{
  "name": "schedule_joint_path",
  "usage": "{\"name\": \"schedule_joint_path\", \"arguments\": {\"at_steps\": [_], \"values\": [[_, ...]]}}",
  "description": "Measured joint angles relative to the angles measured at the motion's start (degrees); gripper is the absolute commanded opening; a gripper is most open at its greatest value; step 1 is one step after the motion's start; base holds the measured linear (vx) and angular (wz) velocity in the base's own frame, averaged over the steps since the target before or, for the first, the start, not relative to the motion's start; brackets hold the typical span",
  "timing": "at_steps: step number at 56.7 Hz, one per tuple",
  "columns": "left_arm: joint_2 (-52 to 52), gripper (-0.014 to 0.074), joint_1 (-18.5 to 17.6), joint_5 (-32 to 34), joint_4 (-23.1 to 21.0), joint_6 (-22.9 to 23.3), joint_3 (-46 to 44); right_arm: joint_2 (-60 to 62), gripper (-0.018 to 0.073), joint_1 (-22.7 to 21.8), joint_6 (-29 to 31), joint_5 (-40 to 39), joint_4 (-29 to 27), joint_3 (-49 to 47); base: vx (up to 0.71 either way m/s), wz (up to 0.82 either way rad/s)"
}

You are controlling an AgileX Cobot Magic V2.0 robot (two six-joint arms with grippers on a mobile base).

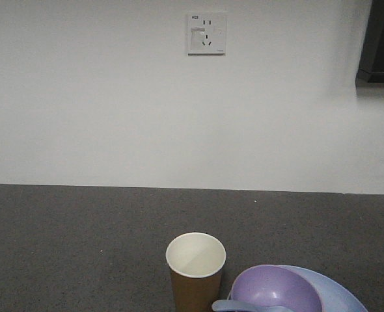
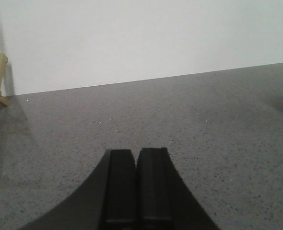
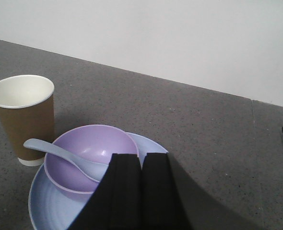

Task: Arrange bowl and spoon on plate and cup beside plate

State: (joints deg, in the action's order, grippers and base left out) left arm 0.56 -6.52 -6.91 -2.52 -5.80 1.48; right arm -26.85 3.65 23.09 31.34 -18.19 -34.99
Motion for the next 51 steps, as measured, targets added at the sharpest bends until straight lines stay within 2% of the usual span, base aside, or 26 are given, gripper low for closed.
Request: {"name": "schedule_joint_path", "arguments": {"at_steps": [25, 30, 34, 41, 45, 51], "values": [[0.0, 0.0, 0.0, 0.0, 0.11, 0.0, 0.0, 0.0, -0.0008, 0.0, 0.0, 0.05, 0.0, 0.0, 0.0, 0.0], [0.0, 0.0, 0.0, 0.0, 0.11, 0.0, 0.0, 0.0, -0.0008, 0.0, -1.09, 0.05, 1.34, 0.0, 0.0, 0.0], [0.0, 0.0, 0.0, 0.0, 0.11, 0.0, 0.0, 0.3, -0.0008, 0.0, -5.56, -1.73, 4.44, 0.92, 0.0, 0.0], [0.0, 0.0, 0.0, 0.0, 0.11, 0.0, 0.0, 3.23, -0.0008, 0.0, -20.51, -10.11, 15.3, 7.17, 0.0, 0.0], [0.0, 0.0, 0.0, 0.0, 0.11, 0.0, 0.0, 5.79, -0.0008, 0.0, -27.06, -15.66, 20.91, 12.25, 0.0, 0.0], [0.0, 0.0, 0.0, 0.0, 0.11, 0.0, 0.0, 9.54, -0.0008, 0.0, -29.57, -22.15, 24.32, 20.32, 0.0, 0.0]]}}
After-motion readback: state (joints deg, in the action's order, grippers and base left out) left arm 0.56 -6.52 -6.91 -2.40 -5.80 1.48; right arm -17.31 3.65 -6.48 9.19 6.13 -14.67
